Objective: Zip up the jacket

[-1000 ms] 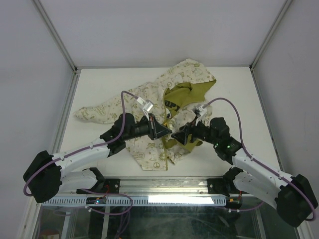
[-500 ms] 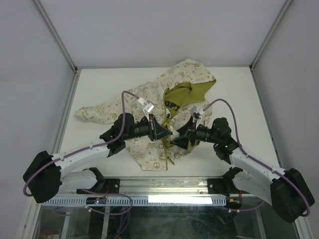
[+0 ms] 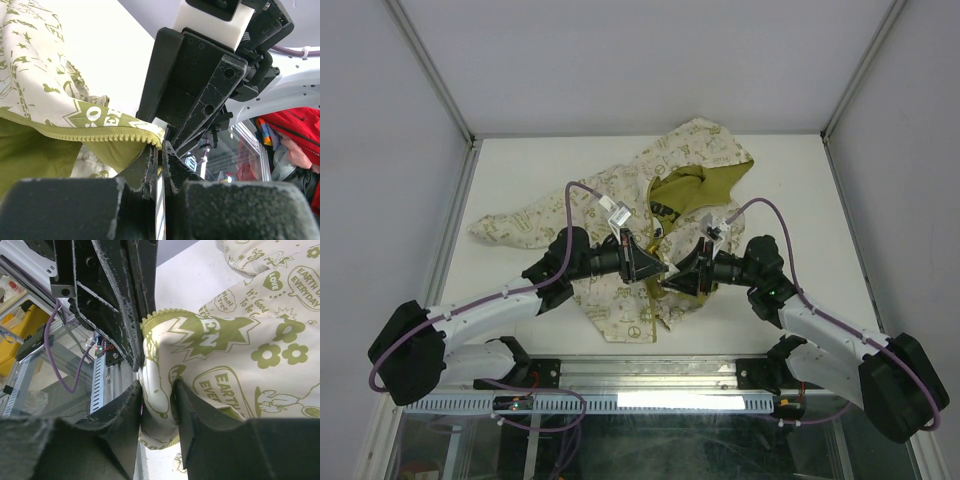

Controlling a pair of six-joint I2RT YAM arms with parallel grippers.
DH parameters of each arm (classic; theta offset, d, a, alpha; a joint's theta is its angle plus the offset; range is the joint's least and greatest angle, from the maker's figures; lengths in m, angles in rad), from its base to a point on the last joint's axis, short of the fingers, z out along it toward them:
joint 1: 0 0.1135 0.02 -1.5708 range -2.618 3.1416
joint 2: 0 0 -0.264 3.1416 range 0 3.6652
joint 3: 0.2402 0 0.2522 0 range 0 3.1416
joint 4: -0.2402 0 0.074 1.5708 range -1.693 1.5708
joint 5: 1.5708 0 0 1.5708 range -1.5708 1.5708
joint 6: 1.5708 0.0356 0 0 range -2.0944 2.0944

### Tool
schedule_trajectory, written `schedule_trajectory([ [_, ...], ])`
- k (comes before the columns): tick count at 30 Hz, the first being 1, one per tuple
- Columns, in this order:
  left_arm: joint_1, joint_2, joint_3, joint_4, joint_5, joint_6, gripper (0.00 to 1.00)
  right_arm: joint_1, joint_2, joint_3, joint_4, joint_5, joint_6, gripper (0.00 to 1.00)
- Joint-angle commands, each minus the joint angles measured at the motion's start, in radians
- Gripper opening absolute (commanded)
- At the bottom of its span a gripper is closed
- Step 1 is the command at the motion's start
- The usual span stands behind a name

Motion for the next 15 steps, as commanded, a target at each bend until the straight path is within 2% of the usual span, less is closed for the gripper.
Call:
schedule_trajectory([
  [1,0.005,0.005,0.038,0.090,0.026,-0.005,0.00,-0.002,0.005,0.019,0.079,-0.042,0.010,0.32],
  [7,0.006,0.002,0.036,0.104,0.006,-0.010,0.00,-0.002,0.003,0.010,0.090,-0.035,0.014,0.00],
  [8,0.006,-0.005,0.036,0.093,-0.007,-0.006,0.03,-0.002,0.001,0.008,0.095,-0.030,0.020,0.00],
  [9,0.007,-0.014,0.035,0.081,-0.020,-0.001,0.10,-0.004,-0.003,0.004,0.105,-0.026,0.027,0.00],
  [12,0.006,-0.054,0.024,0.037,-0.071,0.009,0.21,-0.011,-0.011,-0.007,0.143,-0.014,0.064,0.00],
  [13,0.006,-0.071,0.015,0.026,-0.093,0.009,0.29,-0.014,-0.016,-0.009,0.152,-0.004,0.077,0.00],
  [15,0.006,-0.107,-0.010,0.004,-0.133,0.006,0.37,-0.015,-0.028,-0.013,0.151,0.030,0.089,0.00],
])
